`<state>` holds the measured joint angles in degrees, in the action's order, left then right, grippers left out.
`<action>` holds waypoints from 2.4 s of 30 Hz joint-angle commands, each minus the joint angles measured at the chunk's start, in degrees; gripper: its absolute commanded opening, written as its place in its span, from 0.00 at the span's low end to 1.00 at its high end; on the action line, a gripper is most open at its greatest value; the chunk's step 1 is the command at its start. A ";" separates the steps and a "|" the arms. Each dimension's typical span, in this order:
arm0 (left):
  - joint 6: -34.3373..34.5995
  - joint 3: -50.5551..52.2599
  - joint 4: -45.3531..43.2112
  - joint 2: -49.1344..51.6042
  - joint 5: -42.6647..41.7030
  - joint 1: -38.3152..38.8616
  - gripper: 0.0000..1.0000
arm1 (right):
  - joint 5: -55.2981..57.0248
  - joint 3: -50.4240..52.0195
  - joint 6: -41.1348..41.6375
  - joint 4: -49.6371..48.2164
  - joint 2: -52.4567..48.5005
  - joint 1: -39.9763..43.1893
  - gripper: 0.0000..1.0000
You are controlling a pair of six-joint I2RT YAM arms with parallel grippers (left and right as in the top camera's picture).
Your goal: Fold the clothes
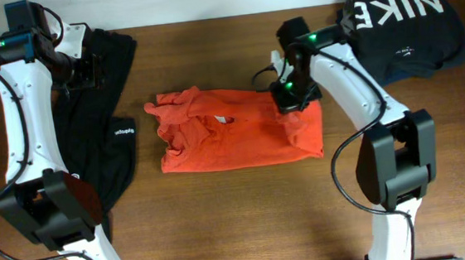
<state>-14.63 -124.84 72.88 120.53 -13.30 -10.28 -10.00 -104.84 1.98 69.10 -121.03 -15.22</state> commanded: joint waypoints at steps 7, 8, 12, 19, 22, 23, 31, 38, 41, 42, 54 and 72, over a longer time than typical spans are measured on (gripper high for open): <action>-1.14 -0.72 0.02 -0.50 -0.24 0.17 0.55 | -0.11 -0.81 1.77 -2.82 1.62 -5.68 0.23; -1.14 -0.72 0.02 -0.48 -0.24 0.17 0.55 | -0.13 -0.81 1.77 -3.04 1.62 -5.99 0.23; -1.14 -0.72 0.02 -0.48 -0.24 0.17 0.55 | -2.95 -0.83 1.75 -4.50 1.62 -7.52 0.36; -1.11 -0.72 0.00 -0.17 -0.26 0.17 0.55 | -6.45 -1.38 1.51 -3.82 1.70 -8.81 0.52; -1.11 -0.72 0.48 0.35 -0.92 0.28 0.55 | -1.40 -1.40 2.60 -2.95 1.70 -8.35 0.52; -1.11 -0.72 1.05 0.50 -0.98 0.52 0.55 | 0.68 -1.53 3.50 -2.49 1.70 -8.13 0.52; -5.16 1.49 6.67 3.63 -8.61 6.60 0.56 | 6.19 -9.11 2.62 6.75 1.75 -1.16 0.61; -6.12 5.68 6.73 7.32 -8.59 9.70 0.70 | 5.77 -11.45 -0.07 11.56 1.75 4.26 0.64; -8.11 7.69 7.17 9.22 -9.07 10.14 0.75 | 5.75 -11.43 -0.09 12.33 1.75 6.01 0.65; -8.24 7.96 7.34 9.99 -9.09 10.19 0.76 | 5.73 -11.43 -0.28 12.39 1.75 6.32 0.66; -12.11 13.09 6.23 14.32 -14.36 10.14 0.94 | 5.55 -11.43 -1.57 12.57 1.75 7.10 0.70; -6.43 25.40 -10.10 14.47 -21.35 10.14 0.95 | 5.60 -11.43 -1.57 12.33 1.75 7.10 0.70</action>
<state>-22.83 -103.35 66.46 132.60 -30.37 -0.23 -5.13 -115.31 0.78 81.43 -120.90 -8.32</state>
